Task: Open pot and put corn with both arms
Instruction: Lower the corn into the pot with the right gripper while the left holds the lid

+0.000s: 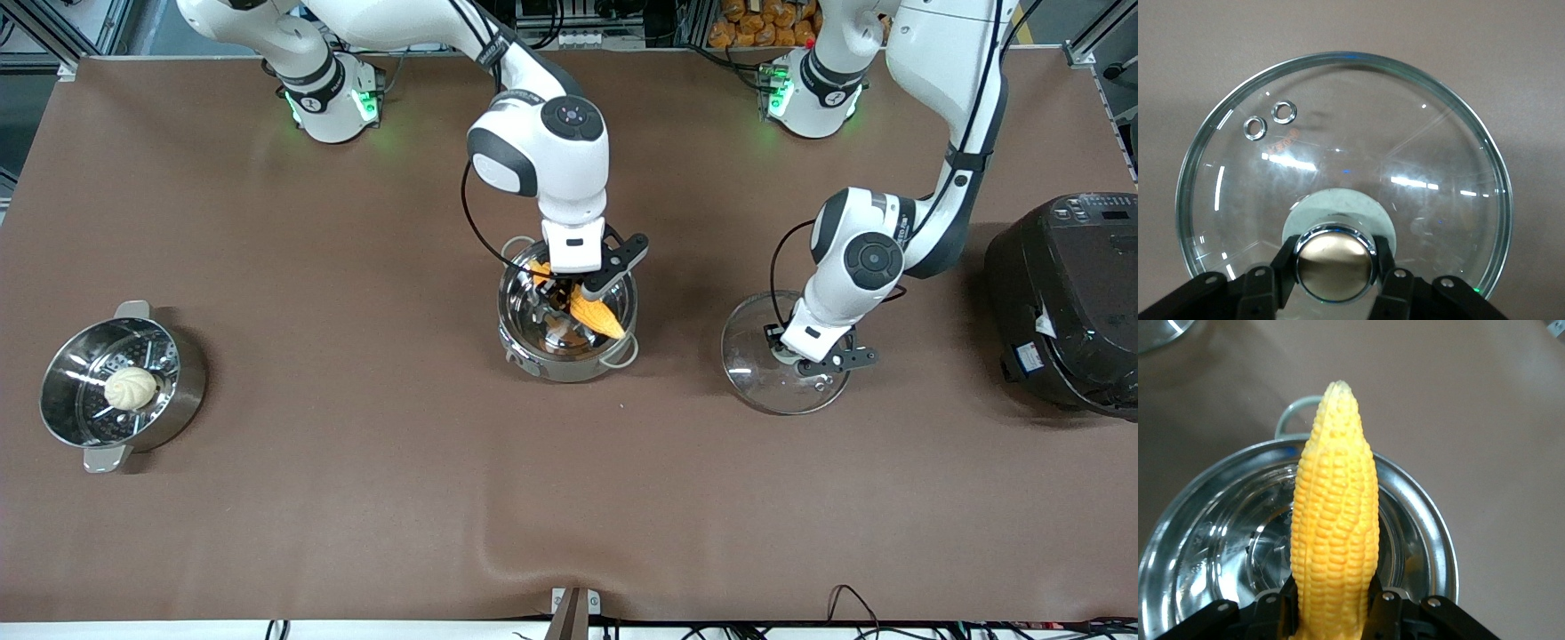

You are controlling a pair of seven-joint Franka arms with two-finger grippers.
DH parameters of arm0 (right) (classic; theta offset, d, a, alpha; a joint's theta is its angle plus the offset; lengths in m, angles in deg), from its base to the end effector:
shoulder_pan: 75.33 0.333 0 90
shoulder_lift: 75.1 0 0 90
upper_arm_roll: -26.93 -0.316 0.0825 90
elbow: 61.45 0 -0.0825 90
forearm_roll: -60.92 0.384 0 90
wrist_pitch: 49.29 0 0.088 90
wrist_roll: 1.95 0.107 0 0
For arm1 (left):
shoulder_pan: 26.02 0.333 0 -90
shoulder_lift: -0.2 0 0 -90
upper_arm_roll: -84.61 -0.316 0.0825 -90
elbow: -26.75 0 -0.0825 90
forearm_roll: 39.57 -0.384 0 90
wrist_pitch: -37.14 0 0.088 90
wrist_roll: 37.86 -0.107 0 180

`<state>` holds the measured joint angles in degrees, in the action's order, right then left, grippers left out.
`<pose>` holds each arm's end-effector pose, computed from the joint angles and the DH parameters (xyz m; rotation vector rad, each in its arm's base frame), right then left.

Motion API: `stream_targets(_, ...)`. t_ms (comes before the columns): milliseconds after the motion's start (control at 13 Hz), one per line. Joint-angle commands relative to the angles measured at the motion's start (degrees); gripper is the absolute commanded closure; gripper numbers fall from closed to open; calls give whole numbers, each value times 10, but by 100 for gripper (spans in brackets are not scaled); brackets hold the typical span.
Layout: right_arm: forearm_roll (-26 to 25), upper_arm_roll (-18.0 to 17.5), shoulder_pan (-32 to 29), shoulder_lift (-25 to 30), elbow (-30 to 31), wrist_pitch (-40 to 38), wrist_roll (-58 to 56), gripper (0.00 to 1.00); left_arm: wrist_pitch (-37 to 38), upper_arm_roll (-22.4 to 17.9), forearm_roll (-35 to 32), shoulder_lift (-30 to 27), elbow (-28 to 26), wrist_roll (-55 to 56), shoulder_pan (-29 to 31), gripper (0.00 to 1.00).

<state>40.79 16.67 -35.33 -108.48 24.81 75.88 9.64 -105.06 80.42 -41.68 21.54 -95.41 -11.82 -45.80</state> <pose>0.4839 0.5283 0.3412 2.7560 1.2115 0.2970 0.5511 -0.1540 0.2293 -3.0796 -0.2288 0.0050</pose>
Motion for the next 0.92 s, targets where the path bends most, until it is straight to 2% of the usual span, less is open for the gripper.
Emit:
stream_targets(0, -14, 5, 5, -5, 11, 0, 19, 100, -11, 6, -13, -7, -12, -1, 5, 100)
stream_targets(231, -13, 5, 5, -5, 24, -3, 22, 100, -20, 6, -13, 6, -12, 0, 5, 100)
stream_targets(308, -13, 4, 7, -5, 23, -18, 53, 95, -20, 6, -13, 6, -12, 0, 4, 100)
stream_targets(385, -13, 4, 15, -5, 22, -33, 84, 65, -20, 6, -13, 6, -12, 0, 5, 100)
stream_targets(462, -13, 4, 21, -3, 22, -44, 96, 1, -20, 6, -13, 7, -12, -1, 5, 93)
stream_targets(538, -12, 3, 21, -1, 19, -53, 98, 0, -20, 6, -13, 8, -10, -1, 5, 52)
stream_targets(615, -8, 2, 21, 2, 18, -59, 99, 0, -20, 6, -13, 7, -9, 0, 5, 18)
stream_targets(692, -5, 2, 19, 9, 16, -66, 103, 0, -20, 6, -13, 6, -7, 0, 4, 0)
stream_targets(846, -3, 1, 14, 26, 3, -84, 141, 0, -19, 6, -13, -3, -3, 0, 4, 0)
